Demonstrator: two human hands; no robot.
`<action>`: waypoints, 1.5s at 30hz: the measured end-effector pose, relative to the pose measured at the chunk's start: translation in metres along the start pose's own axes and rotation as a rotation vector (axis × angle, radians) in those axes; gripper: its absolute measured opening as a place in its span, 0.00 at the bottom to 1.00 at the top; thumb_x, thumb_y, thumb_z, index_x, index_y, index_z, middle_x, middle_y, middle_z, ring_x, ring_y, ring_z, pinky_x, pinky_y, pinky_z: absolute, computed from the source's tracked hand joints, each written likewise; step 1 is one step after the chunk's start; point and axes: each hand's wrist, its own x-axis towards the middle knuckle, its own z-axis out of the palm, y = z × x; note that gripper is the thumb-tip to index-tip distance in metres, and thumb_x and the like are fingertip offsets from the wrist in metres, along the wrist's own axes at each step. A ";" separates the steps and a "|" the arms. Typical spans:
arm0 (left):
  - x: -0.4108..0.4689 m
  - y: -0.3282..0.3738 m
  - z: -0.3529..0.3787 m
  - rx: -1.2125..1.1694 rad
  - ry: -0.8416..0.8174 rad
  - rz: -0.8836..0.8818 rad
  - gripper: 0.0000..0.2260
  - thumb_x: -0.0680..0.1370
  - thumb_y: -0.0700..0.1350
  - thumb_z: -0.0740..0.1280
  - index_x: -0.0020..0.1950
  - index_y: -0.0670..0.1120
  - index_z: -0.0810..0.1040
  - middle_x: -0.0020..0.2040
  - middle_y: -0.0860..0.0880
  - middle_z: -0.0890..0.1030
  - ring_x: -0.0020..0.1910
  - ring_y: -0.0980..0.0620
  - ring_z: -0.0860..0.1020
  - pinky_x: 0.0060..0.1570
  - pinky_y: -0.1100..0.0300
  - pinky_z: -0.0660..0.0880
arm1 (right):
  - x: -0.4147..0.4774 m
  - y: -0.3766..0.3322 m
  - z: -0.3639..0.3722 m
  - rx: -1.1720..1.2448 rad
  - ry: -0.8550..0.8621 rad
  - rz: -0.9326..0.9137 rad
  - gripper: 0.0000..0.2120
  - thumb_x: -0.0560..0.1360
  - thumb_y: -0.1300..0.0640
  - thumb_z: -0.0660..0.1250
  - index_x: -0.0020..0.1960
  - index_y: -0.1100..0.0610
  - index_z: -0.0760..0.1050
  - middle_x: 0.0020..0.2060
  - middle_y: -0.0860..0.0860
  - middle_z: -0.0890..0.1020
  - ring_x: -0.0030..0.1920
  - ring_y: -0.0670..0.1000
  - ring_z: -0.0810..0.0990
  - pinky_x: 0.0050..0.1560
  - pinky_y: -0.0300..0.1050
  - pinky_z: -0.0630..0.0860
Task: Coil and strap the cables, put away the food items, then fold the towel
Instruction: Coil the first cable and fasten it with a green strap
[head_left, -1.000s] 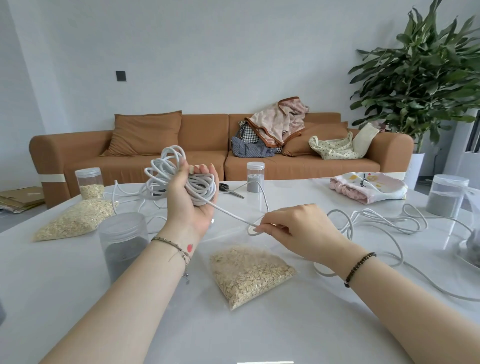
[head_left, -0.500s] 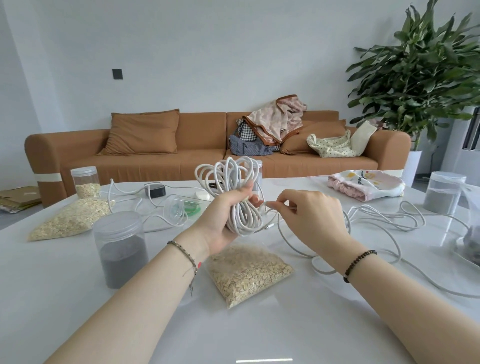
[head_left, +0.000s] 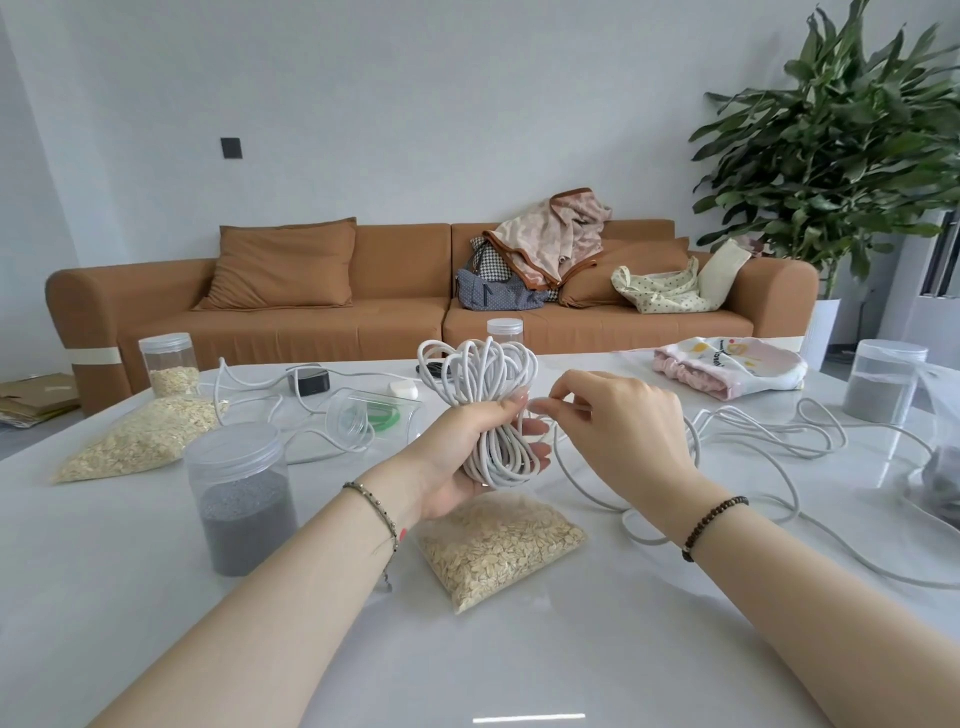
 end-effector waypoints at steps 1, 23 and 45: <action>0.000 -0.001 0.000 0.006 0.000 -0.006 0.10 0.81 0.50 0.67 0.53 0.43 0.80 0.41 0.49 0.84 0.38 0.51 0.84 0.50 0.54 0.81 | 0.001 0.001 -0.001 0.000 -0.017 0.013 0.16 0.74 0.36 0.68 0.39 0.48 0.79 0.30 0.44 0.79 0.31 0.50 0.77 0.29 0.40 0.68; 0.002 0.007 -0.013 -0.155 -0.080 0.023 0.11 0.82 0.46 0.62 0.40 0.46 0.68 0.32 0.50 0.67 0.28 0.54 0.68 0.31 0.64 0.72 | 0.009 0.016 0.000 0.185 -0.064 0.011 0.18 0.75 0.42 0.71 0.36 0.55 0.74 0.29 0.47 0.75 0.32 0.52 0.74 0.30 0.47 0.68; 0.009 0.006 -0.013 -0.199 0.097 0.272 0.04 0.82 0.45 0.65 0.50 0.46 0.77 0.33 0.50 0.69 0.31 0.54 0.70 0.33 0.61 0.73 | 0.005 0.007 -0.021 0.593 -0.114 -0.073 0.26 0.83 0.37 0.50 0.38 0.56 0.65 0.28 0.54 0.67 0.30 0.54 0.65 0.32 0.57 0.66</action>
